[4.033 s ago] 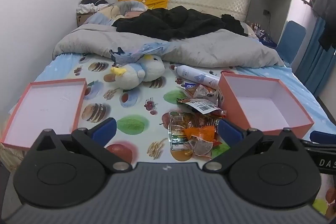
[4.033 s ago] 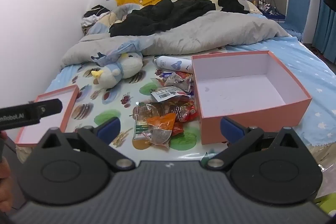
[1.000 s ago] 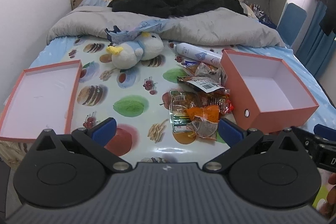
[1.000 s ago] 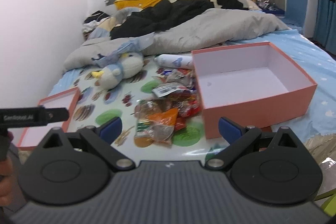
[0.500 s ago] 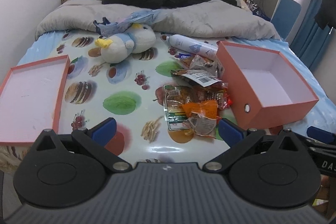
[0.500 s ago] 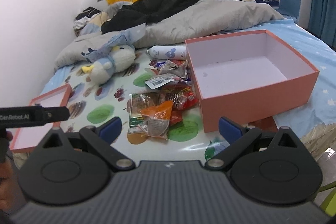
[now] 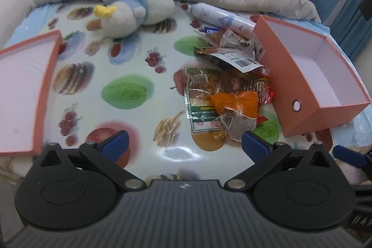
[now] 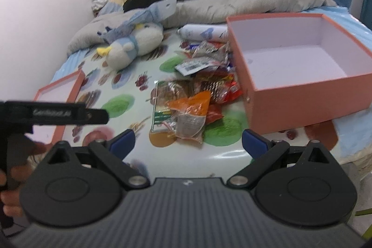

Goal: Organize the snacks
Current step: 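Move both tools down toward the snack pile, then grasp the orange bag with the right tool while the left tool grasps the green-labelled jerky pack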

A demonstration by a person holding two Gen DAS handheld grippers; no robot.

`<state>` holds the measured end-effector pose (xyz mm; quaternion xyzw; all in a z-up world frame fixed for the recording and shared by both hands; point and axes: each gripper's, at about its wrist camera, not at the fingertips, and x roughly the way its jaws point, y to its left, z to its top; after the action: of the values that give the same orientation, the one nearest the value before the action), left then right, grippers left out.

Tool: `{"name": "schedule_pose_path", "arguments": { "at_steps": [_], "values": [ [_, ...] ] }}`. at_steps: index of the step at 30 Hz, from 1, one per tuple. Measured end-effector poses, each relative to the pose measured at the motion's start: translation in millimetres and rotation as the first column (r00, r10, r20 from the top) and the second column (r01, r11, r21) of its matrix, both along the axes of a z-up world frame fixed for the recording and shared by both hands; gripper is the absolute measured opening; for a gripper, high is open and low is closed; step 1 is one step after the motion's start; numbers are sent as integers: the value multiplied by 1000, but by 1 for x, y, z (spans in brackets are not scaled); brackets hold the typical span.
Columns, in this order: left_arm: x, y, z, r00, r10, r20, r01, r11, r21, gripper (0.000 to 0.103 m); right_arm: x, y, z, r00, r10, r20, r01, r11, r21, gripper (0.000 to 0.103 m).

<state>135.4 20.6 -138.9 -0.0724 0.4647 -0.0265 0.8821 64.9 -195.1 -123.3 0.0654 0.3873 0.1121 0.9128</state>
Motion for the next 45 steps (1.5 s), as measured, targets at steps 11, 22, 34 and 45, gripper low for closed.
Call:
{"name": "schedule_pose_path", "arguments": {
  "at_steps": [11, 22, 34, 45],
  "values": [
    [60, 13, -50, 998, -54, 23, 55, 997, -62, 103, 42, 31, -43, 998, 66, 23, -65, 996, -66, 99],
    [113, 4, -93, 988, -146, 57, 149, 988, -37, 103, 96, 51, -85, 995, 102, 1, -100, 984, -148, 86],
    [158, -10, -127, 965, -262, 12, 262, 963, -63, 103, 120, 64, -102, 991, 133, -4, -129, 955, -266, 75],
    [191, -31, -133, 949, -315, 15, 315, 949, -31, 90, 119, 57, -96, 988, 152, -26, -154, 958, -241, 64]
  ]
}}
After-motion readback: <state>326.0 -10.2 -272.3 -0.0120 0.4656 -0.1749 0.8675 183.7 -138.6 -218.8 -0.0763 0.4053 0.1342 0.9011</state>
